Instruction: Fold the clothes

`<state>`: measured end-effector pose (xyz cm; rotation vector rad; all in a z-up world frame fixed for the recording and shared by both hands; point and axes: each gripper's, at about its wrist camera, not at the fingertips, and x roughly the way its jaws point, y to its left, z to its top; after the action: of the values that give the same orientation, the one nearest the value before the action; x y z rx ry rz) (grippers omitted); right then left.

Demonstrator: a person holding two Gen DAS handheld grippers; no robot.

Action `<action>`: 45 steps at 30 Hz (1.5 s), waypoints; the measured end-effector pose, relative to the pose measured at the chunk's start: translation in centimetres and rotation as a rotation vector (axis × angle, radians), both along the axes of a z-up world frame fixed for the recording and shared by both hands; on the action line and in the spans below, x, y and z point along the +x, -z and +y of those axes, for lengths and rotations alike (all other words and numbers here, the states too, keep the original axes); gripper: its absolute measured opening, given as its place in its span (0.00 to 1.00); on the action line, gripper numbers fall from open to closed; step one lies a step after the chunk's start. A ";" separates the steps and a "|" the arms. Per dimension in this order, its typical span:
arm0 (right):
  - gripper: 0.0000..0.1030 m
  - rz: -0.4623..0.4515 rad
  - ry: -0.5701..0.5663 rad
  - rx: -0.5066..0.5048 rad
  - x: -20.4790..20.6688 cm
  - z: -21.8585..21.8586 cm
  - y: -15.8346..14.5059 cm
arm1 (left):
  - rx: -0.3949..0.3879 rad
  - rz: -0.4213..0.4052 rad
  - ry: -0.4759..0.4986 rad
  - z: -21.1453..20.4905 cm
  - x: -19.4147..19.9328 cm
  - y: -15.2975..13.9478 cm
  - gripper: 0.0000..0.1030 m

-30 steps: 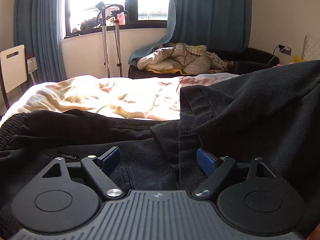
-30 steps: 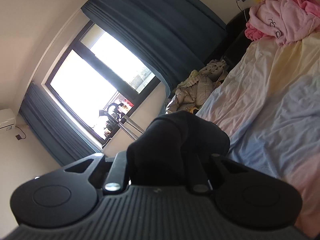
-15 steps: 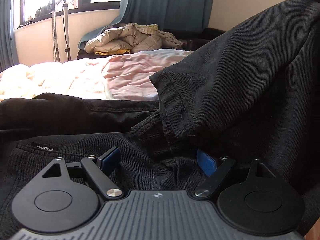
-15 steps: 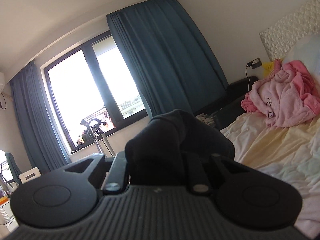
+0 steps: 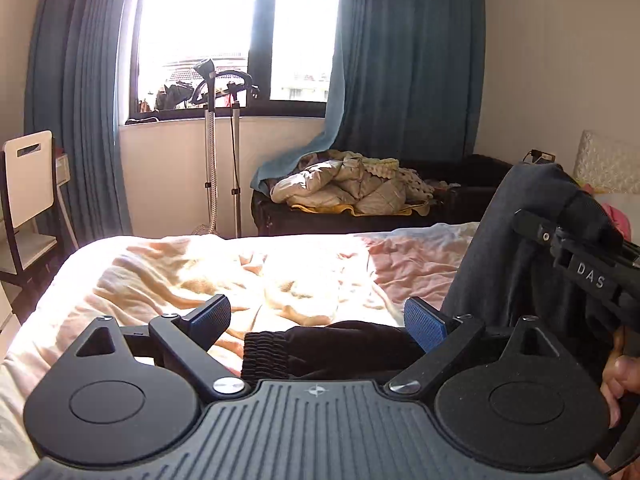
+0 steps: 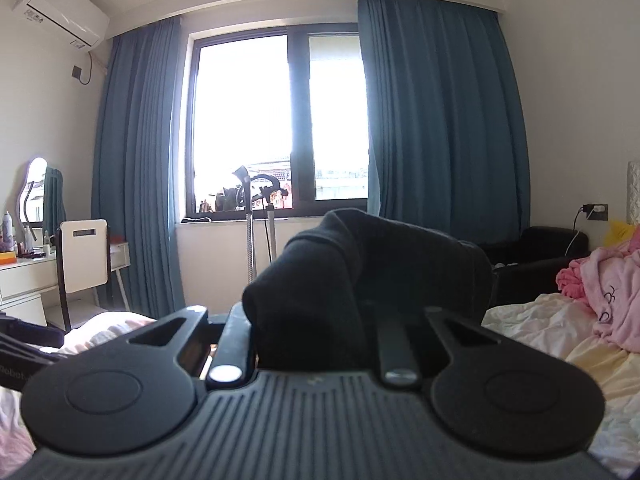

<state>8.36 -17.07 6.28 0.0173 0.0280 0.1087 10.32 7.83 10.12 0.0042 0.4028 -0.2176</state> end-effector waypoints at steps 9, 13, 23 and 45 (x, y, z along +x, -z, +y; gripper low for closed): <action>0.21 0.246 -0.329 -0.361 2.7 20.9 12.9 | -0.104 0.015 -0.148 7.8 -3.9 0.5 0.92; 0.29 0.223 -0.324 -0.356 1.9 21.7 13.8 | -0.148 0.021 -0.208 10.9 -5.6 0.6 0.92; 0.62 0.207 -0.693 -0.323 -5.9 13.5 8.7 | -0.221 0.063 -0.179 7.5 -6.2 2.5 0.92; 0.78 0.441 -0.248 -0.286 -3.9 3.7 13.5 | 0.040 0.033 -0.066 2.2 -3.0 7.7 0.92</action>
<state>4.43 -13.38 -7.23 -0.2488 0.4868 0.3469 7.34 10.03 2.45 0.0261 0.4394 -0.1444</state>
